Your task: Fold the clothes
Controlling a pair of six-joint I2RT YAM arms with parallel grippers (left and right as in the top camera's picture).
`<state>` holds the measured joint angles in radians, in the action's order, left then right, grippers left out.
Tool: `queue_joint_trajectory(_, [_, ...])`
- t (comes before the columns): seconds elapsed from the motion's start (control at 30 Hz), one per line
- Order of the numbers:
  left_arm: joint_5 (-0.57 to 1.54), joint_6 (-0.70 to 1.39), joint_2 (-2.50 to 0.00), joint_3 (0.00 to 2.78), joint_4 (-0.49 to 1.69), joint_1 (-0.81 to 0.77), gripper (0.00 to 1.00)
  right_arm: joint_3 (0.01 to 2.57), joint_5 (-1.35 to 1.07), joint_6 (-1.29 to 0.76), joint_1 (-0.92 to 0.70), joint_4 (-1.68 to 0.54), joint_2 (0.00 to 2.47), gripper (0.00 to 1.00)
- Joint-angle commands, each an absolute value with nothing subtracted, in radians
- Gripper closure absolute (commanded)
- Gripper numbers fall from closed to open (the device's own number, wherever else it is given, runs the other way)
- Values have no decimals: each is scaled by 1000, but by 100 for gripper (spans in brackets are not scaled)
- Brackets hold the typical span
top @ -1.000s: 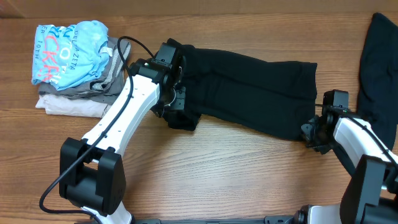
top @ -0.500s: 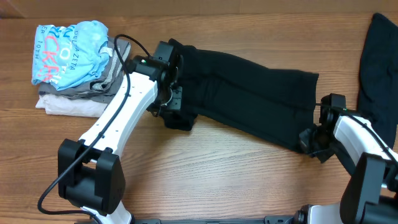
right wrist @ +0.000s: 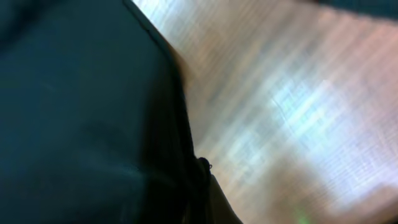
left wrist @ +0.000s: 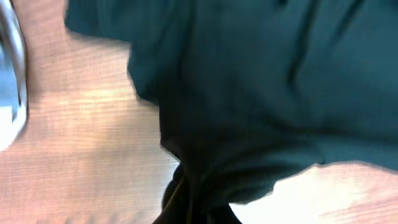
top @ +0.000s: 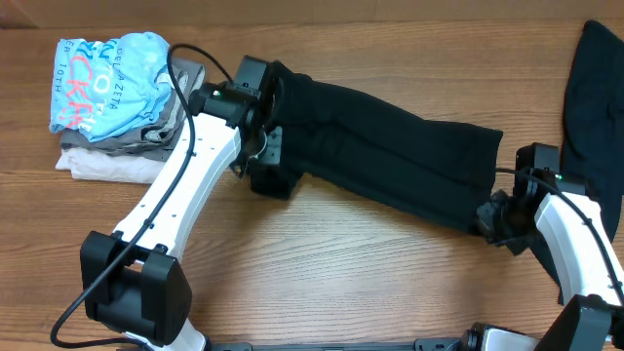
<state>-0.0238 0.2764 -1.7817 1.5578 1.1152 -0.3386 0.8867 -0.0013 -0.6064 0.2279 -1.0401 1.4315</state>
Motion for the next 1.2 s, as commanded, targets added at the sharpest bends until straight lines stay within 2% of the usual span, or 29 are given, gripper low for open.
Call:
queue_joint_trajectory(0.0, [-80, 255, -1761, 1580, 1018, -331, 96, 907, -1, -575, 231, -982, 1422, 96])
queue_joint_trajectory(0.23, [-192, 254, -1797, 1580, 818, -331, 96, 907, -1, -568, 231, -850, 1422, 96])
queue_joint_trajectory(0.43, [-198, 236, -1859, 1580, 676, -331, 96, 907, -1, -541, 231, -710, 1437, 96])
queue_joint_trajectory(0.77, [-191, 201, -1938, 1580, 564, -334, 94, 906, -2, -523, 230, -566, 1534, 96])
queue_joint_trajectory(1.07, [-156, 202, -2012, 1580, 560, -335, 78, 906, 6, -493, 231, -396, 1580, 95])
queue_joint_trajectory(1.1, [-157, 202, -2016, 1580, 560, -335, 75, 906, 6, -493, 231, -388, 1580, 87])
queue_joint_trajectory(1.17, [-157, 202, -2020, 1580, 561, -335, 51, 906, 6, -493, 231, -382, 1580, 54])
